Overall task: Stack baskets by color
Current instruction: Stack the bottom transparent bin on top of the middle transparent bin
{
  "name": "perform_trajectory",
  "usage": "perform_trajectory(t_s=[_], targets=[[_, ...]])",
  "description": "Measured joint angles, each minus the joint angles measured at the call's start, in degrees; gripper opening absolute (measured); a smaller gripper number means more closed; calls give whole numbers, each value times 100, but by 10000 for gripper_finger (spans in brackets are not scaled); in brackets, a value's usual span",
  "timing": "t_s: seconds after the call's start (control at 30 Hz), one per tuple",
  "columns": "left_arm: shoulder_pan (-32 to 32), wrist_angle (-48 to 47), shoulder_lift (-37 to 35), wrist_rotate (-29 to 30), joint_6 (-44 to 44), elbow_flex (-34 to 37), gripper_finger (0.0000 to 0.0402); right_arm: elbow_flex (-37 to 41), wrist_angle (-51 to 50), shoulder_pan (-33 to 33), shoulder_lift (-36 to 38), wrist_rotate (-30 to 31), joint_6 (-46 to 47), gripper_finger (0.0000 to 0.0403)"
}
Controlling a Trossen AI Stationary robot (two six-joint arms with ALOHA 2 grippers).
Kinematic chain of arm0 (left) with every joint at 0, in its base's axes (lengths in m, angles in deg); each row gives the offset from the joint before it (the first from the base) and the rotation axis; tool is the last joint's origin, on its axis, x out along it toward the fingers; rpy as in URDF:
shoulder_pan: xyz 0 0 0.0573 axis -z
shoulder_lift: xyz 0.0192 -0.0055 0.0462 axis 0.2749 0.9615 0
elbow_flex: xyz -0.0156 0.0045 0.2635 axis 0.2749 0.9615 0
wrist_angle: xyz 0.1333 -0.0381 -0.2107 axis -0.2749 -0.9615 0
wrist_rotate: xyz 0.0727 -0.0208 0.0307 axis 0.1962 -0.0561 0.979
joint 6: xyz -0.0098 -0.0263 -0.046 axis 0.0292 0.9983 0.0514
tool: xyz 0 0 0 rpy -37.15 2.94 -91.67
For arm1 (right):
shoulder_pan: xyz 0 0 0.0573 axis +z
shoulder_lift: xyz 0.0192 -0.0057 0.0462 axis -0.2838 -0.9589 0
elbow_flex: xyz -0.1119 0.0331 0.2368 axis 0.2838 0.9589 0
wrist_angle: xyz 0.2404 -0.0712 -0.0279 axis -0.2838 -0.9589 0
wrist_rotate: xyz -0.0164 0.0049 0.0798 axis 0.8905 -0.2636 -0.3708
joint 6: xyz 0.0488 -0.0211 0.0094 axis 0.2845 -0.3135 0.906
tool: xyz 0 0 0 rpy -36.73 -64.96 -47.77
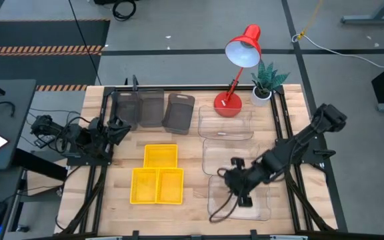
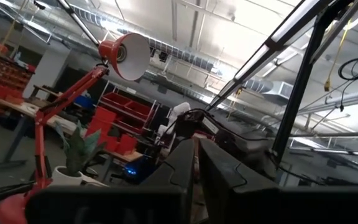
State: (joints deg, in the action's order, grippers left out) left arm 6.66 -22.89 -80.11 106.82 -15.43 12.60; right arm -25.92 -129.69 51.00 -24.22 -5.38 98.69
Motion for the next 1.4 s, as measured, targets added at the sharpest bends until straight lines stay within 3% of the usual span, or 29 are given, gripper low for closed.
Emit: perform_trajectory(t_s=[0.5,1.03,1.4], targets=[[0,-16,0,0,112,0,33,-1388,8,895,-1602,-137,984,171],[2,-503,5,-2,416,-2,32,-1442,-357,1200,-2087,375,1632,174],[2,-564,74,4,572,-2,28,-1393,-454,1291,-2289,212,1793,235]])
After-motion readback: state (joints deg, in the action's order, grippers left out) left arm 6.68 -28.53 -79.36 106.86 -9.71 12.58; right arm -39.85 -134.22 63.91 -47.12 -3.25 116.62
